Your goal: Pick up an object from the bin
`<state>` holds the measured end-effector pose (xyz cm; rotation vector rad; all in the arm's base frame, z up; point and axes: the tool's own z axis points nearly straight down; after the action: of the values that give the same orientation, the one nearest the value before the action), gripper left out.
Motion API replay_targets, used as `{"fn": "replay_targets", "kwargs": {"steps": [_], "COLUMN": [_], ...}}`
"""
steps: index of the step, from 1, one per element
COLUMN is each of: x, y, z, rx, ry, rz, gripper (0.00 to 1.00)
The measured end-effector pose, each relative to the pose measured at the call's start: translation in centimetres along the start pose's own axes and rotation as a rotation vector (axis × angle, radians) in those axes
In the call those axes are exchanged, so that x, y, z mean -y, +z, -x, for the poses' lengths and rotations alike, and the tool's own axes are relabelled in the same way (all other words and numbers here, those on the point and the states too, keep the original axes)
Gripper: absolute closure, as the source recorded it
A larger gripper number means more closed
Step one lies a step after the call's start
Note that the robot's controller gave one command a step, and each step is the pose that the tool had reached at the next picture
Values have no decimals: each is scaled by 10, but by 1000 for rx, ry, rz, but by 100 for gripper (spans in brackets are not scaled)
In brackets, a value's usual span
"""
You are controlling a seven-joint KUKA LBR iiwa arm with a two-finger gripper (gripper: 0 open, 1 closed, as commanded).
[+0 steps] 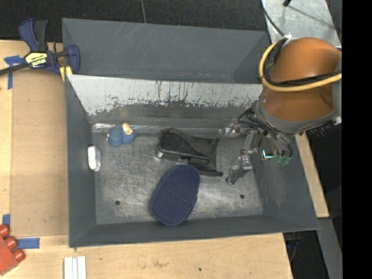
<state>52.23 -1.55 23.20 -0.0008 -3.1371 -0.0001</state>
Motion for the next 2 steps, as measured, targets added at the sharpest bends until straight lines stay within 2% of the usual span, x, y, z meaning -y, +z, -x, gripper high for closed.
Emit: {"fn": "replay_targets", "kwargs": {"steps": [1,2], "x": [-21,-60], "y": [116,131], "z": [16,36], "rx": [16,20], "ry": [9,203], "rz": [-3,-4], "gripper": [0,0]}}
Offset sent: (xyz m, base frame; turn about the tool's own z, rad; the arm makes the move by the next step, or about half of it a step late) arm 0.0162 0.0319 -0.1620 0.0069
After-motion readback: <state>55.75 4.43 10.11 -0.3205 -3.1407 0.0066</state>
